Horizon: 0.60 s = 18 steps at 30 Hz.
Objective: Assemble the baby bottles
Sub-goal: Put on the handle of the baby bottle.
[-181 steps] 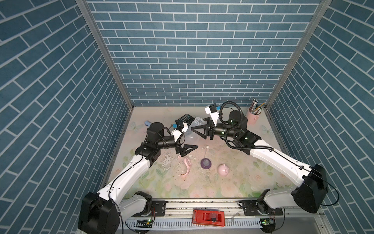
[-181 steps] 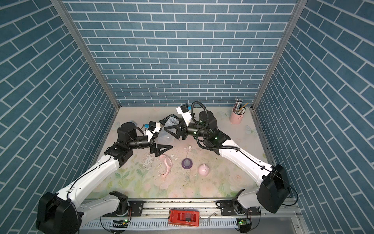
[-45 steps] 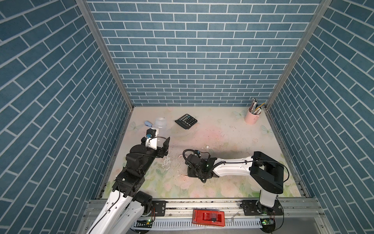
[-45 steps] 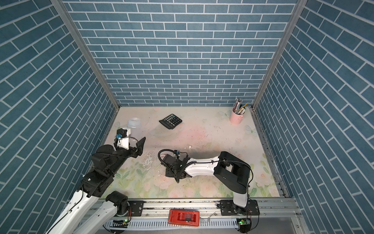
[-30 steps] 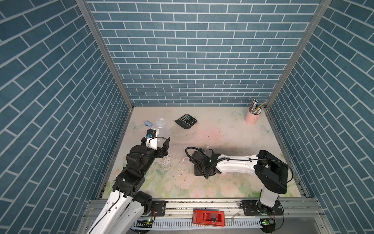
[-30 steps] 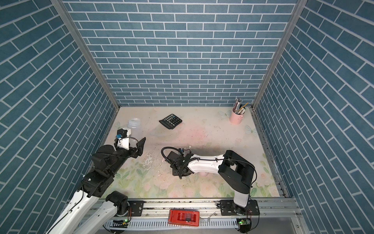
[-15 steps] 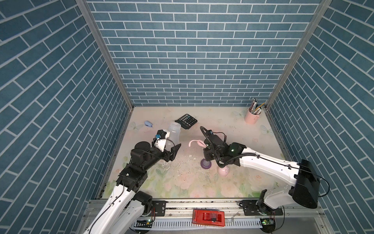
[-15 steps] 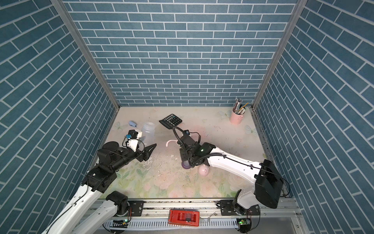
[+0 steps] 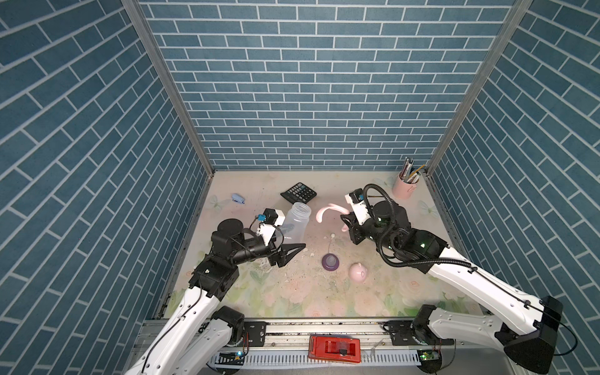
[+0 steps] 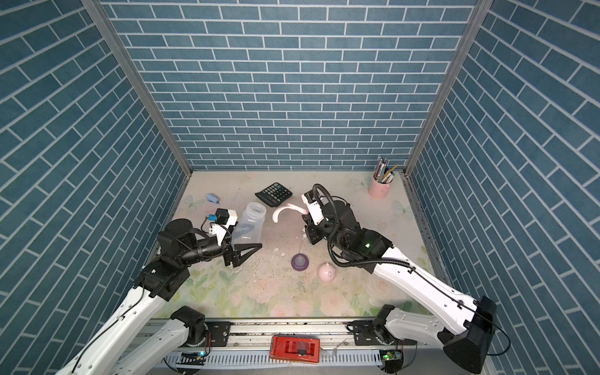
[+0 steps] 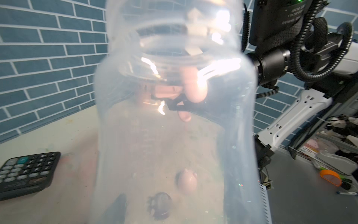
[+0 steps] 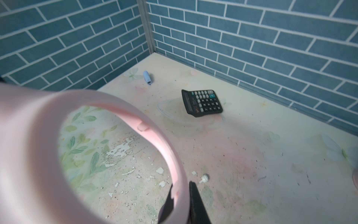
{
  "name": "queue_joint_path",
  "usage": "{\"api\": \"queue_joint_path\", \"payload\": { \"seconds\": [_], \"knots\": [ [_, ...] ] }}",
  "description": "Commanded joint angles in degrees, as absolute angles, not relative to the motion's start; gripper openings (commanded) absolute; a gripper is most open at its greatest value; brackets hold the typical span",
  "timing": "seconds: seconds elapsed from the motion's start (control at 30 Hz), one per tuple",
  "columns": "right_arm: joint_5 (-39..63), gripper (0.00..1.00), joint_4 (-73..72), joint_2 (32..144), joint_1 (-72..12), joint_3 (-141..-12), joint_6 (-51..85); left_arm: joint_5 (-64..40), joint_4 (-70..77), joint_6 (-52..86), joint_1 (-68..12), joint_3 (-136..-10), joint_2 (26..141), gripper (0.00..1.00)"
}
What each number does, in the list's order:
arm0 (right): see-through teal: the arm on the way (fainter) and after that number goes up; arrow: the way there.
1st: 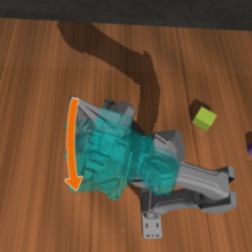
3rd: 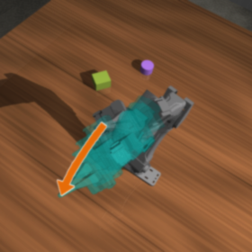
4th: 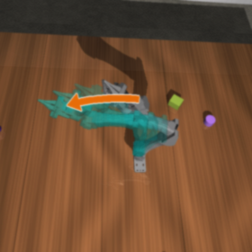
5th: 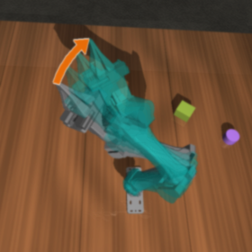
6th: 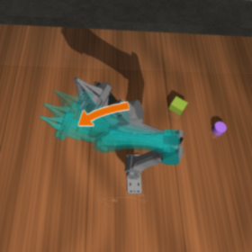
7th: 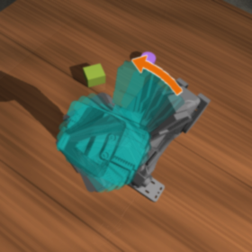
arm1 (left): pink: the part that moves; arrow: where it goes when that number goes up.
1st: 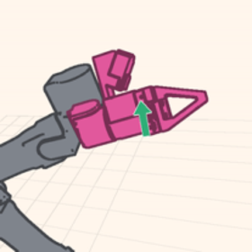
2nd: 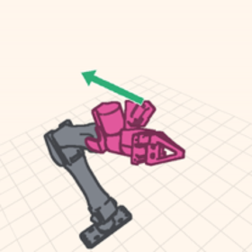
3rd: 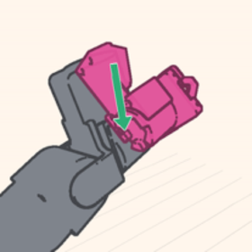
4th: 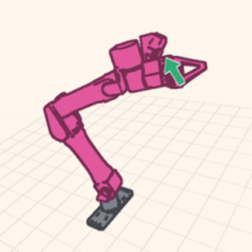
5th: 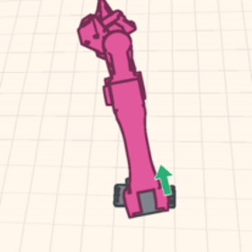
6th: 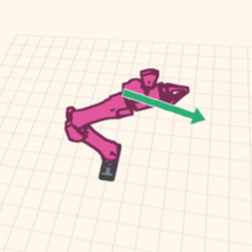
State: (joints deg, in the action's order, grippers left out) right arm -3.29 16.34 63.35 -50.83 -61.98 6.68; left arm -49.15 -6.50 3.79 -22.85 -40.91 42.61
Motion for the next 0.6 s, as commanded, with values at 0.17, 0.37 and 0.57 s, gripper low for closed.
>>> {"api": "queue_joint_path", "payload": {
  "seconds": [0.17, 0.37, 0.57],
  "knots": [
    [10.8, 0.0, 3.5, 62.0, -50.5, -62.8, -4.0, -62.4, 1.1, 9.8, -22.6, -42.0, 46.3, 0.69],
    [13.9, 0.0, -3.6, 63.3, -50.5, -61.5, -7.4, -68.8, 8.2, 15.6, -23.0, -41.4, 48.5, 0.68],
    [16.8, 0.0, -9.0, 65.5, -50.5, -60.9, -7.8, -70.1, 9.4, 15.9, -24.5, -41.7, 49.5, 0.68]
  ]
}}
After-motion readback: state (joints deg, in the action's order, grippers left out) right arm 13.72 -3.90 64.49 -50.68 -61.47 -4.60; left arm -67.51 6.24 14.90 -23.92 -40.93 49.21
